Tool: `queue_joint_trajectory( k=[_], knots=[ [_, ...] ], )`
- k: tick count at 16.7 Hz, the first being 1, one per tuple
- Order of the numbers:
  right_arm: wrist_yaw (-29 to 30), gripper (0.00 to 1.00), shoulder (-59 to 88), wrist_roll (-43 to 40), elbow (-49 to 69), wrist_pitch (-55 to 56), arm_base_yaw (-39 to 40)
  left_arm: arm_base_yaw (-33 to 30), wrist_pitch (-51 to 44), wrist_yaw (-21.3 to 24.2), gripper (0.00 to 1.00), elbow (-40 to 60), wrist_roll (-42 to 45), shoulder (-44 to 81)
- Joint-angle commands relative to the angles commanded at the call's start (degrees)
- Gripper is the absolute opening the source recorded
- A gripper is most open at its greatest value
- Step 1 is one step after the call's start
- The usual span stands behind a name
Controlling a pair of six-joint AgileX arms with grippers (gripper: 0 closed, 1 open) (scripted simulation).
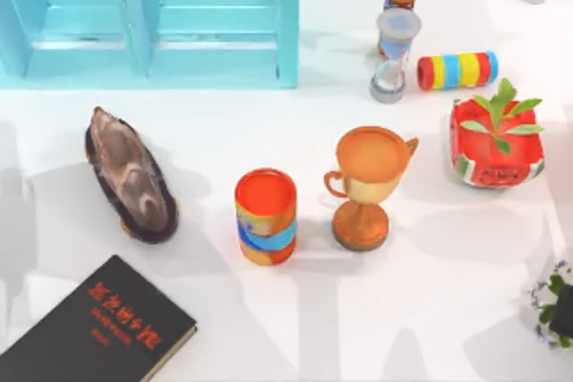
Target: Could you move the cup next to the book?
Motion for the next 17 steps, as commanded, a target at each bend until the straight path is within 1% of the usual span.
queue_joint_trajectory(
  k=[5, 14, 17],
  knots=[
    [0.0, 1.0, 0.0, 0.0, 0.0, 0.0, 0.0, -12.58, -1.56, 0.15, 0.0, -5.91, -29.27, -5.41],
    [0.0, 1.0, 0.0, 0.0, 0.0, 0.0, 0.0, -36.58, -2.96, 0.88, 0.0, -18.62, -93.27, -18.19],
    [0.0, 1.0, 0.0, 0.0, 0.0, 0.0, 0.0, -43.06, -2.36, 0.56, 0.0, -21.91, -108.88, -22.82]
  ],
)
